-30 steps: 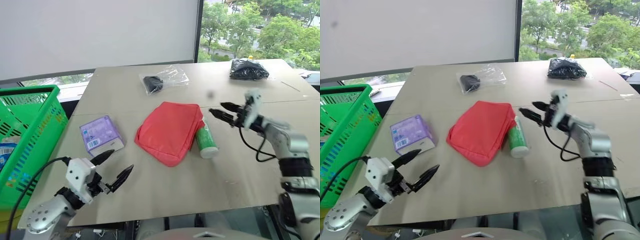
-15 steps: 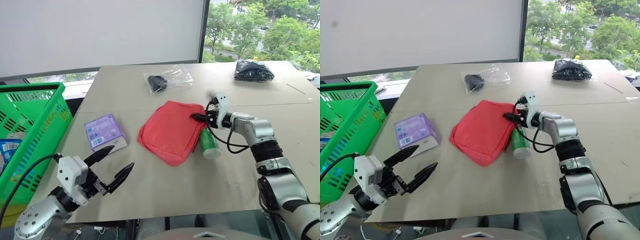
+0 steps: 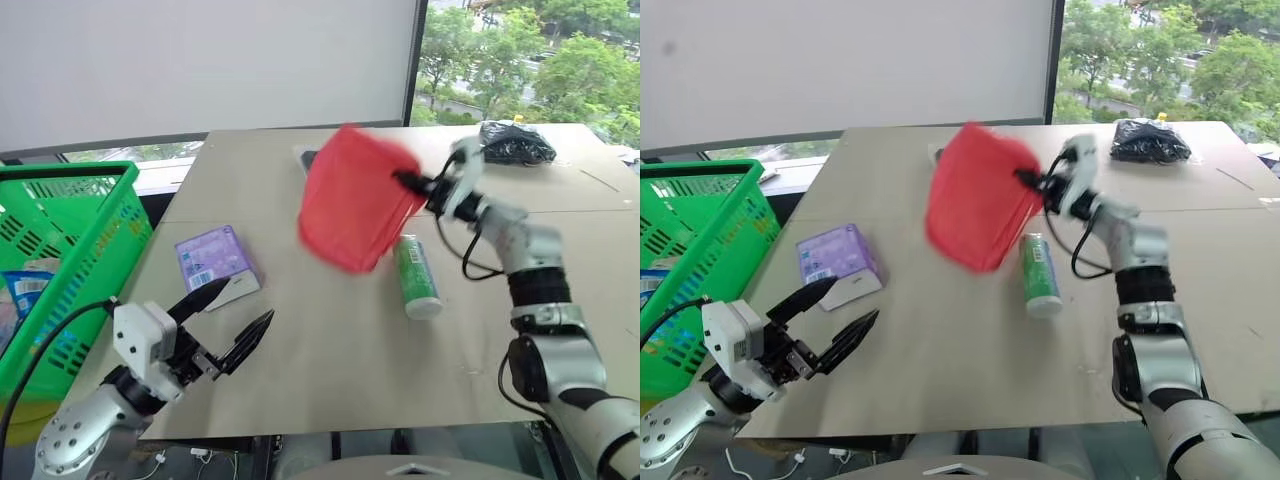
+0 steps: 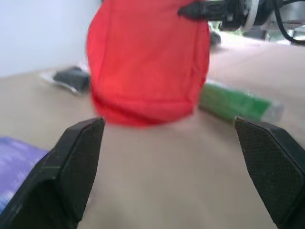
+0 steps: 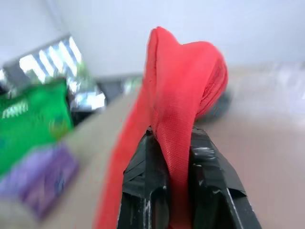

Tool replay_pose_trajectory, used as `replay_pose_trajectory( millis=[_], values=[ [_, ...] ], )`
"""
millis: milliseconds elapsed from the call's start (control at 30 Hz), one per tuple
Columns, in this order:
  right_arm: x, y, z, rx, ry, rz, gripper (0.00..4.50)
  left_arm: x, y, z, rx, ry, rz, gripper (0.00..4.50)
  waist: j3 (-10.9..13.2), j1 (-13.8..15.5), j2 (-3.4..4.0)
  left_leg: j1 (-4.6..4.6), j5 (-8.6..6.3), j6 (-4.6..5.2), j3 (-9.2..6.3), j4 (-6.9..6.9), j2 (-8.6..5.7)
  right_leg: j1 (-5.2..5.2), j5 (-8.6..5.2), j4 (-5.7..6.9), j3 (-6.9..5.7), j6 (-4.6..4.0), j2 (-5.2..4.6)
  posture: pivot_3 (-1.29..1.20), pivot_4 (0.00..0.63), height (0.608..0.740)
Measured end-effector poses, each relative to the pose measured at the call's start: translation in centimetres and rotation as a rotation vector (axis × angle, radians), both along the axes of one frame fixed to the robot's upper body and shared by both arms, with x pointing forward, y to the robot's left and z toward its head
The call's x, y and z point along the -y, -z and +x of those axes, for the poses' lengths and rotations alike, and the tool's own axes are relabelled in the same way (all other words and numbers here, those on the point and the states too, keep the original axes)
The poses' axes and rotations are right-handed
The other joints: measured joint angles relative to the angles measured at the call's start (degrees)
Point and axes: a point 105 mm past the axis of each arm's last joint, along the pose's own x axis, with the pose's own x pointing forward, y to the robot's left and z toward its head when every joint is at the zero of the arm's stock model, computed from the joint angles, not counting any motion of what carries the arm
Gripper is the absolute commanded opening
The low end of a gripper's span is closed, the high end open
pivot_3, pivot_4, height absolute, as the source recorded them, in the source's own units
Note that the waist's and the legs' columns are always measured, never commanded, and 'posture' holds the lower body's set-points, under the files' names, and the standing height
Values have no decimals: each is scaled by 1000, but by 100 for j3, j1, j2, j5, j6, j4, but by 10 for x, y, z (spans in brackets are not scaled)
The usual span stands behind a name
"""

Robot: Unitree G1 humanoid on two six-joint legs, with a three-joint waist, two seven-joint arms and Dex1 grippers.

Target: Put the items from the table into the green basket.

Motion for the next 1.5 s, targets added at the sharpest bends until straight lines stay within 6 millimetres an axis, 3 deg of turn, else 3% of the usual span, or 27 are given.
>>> replay_pose_trajectory(
  millis=[67, 133, 233, 300, 333, 467, 567, 600, 700, 767, 833, 933, 1000, 1067, 1200, 1500],
  values=[
    [30, -19, 9, 32, 111, 39, 47, 3, -5, 6, 15, 15, -8, 4500, -3, 37, -4, -3, 0, 0, 0, 0, -3, 1, 0, -4, -1, 0, -3, 117, 0, 740],
    [75, -24, 17, 16, 267, 75, 47, 8, -15, 15, 51, 32, -16, 4500, -4, 57, -7, -7, 0, 0, 2, -1, -5, 1, 0, -9, 0, -1, -7, 94, 0, 740],
    [132, -12, 22, -60, 485, 97, 47, 18, -34, 26, 113, 69, -30, 4500, -5, 34, -5, -7, 0, 0, 15, -1, -9, 0, 1, -12, 14, -1, -16, 75, 0, 740],
    [155, -1, 22, -113, 596, 101, 47, 23, -40, 30, 128, 91, -32, 4500, -5, -43, -4, -7, 0, 0, 18, -2, -8, 0, 1, -13, 20, -1, -21, 60, 0, 740],
    [174, 12, 21, -171, 698, 73, 882, 29, -42, 33, 129, 113, -29, 4500, -6, -78, -3, -5, 0, 0, 22, -2, -5, 0, 1, -14, 28, -2, -22, 60, 0, 740],
    [206, 54, 12, -331, 886, -31, 2513, 35, -44, 42, 124, 114, -19, 4500, -8, -272, 5, 1, 1, -1, 23, -7, -2, -1, 1, -10, 37, -4, -15, 52, 0, 740],
    [200, 62, 11, -293, 840, -159, 3933, 25, -34, 53, 64, 27, 38, 4500, -12, -396, 20, 6, 1, 0, 24, -8, 0, -1, 2, -4, 44, -4, 0, 61, 0, 740],
    [191, 60, 9, -228, 748, -227, 4485, 18, -29, 58, 35, -33, 64, 4500, -12, -414, 21, 7, 1, 1, 18, -8, 3, -1, 2, -3, 40, -4, 17, 59, 0, 740],
    [149, 49, -4, -83, 434, -322, 4485, -3, -30, 65, 9, -171, 75, 4500, -12, -442, 23, 6, 1, 1, 12, -6, 15, -1, 2, 0, 34, -3, 18, 56, 0, 740],
    [119, 36, -25, -21, 207, -310, 4485, -20, -29, 65, -5, -268, 111, 4500, -13, -430, 24, 4, 0, 1, 9, -7, 16, -1, 2, -1, 26, -3, 11, 56, 0, 740],
    [97, 23, -45, 26, 57, -289, 4500, -33, -19, 60, -54, -331, 150, 3983, -13, -421, 24, 5, 0, 1, 9, -7, 15, -1, 2, -2, 23, -2, -7, 50, 0, 740],
    [66, 11, -82, 89, -166, -307, 4500, -67, -1, 50, -162, -519, 159, 3983, -15, -345, 19, 5, -1, 1, 5, -7, 14, 1, 1, -4, 14, -1, -13, 56, 0, 740],
    [54, 15, -102, 77, -278, -308, 4500, -82, 12, 44, -233, -609, 147, 3983, -20, -281, 7, 6, 0, 1, -2, -2, 9, 7, 1, -7, 4, 0, -21, 60, 0, 740],
    [47, 21, -113, 62, -341, -312, 4500, -80, 23, 45, -281, -630, 77, 3983, -20, -194, 8, 6, 0, 1, -1, 13, 4, 13, 1, -5, 2, 1, -23, 60, 0, 740],
    [29, 42, -140, 30, -491, -378, 4500, -76, 43, 68, -343, -690, -64, 3983, -23, -112, 0, 2, 0, 1, -11, 42, 1, 25, 9, -4, -11, 10, -15, 41, 0, 740],
    [18, 48, -156, 51, -556, -407, 4500, -95, 62, 90, -386, -884, -113, 3983, -28, -198, -7, -4, -1, 1, -3, 35, 1, 16, 12, -6, 6, 10, -1, 19, 0, 740]
  ],
)
